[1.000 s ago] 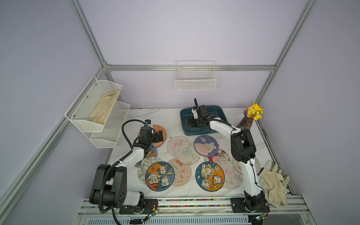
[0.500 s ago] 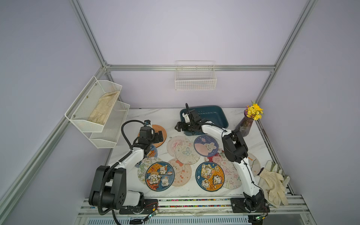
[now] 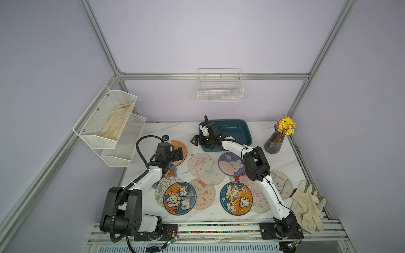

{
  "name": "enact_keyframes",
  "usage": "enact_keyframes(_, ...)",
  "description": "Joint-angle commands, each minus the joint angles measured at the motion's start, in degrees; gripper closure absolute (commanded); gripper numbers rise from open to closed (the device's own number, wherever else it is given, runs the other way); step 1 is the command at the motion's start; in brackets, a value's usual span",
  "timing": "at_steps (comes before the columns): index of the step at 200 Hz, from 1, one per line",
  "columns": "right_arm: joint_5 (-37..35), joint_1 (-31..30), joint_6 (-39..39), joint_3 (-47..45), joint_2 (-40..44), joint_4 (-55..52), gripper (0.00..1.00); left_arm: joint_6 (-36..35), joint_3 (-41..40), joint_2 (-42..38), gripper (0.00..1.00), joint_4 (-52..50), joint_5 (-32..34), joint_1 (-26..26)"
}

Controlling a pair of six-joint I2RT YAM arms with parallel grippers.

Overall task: Put the coasters into the storage box
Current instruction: Move the storage box to the center of the board, then pick up the coaster from the center of the board.

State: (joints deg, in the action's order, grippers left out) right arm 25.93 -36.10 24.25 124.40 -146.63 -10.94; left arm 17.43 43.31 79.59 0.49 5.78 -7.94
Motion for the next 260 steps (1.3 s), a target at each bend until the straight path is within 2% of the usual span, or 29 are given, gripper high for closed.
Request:
enact_keyframes(1, 2.3, -1.34, 1.32, 2.79, -1.51, -0.14, 0.03, 0.46, 2.57, -1.98, 0.0, -0.09, 1.23, -0.33)
enact_keyframes(59, 2.21, -2.4, 1.65, 7.26, -3.55, -0.76, 0.02, 0.5, 2.73, -1.94, 0.0, 0.12, 1.18, -0.32)
enact_keyframes(88, -4.05, -2.31, -1.65, 6.41, -0.15, -3.16, 0.03, 0.83, 2.93, -1.98, 0.0, 0.1, -0.38, -0.34)
enact_keyframes(122, -9.17, -1.79, -4.15, -1.11, 8.81, -3.18, 0.02, 1.85, 2.84, -2.83, 0.0, -0.32, -2.59, -0.71)
enact_keyframes(166, -10.73, -1.02, -4.48, -14.63, 21.32, -3.4, 0.03, 2.73, 2.8, -4.81, 0.0, -2.87, -3.2, -4.07)
enact_keyframes(220, -9.42, 3.21, -2.84, -33.35, 37.52, -7.44, 0.03, 7.44, 5.57, -3.21, 0.0, -4.71, -4.47, -14.2)
enact_keyframes(249, -8.52, 6.52, -4.41, -41.45, 44.23, -12.5, 0.04, 10.17, 9.47, 0.82, 0.0, -5.19, -8.25, -19.3)
enact_keyframes(260, -8.4, 7.8, -4.86, -44.42, 46.43, -14.06, 0.04, 10.81, 11.36, 4.79, 0.0, -5.71, -10.03, -20.92)
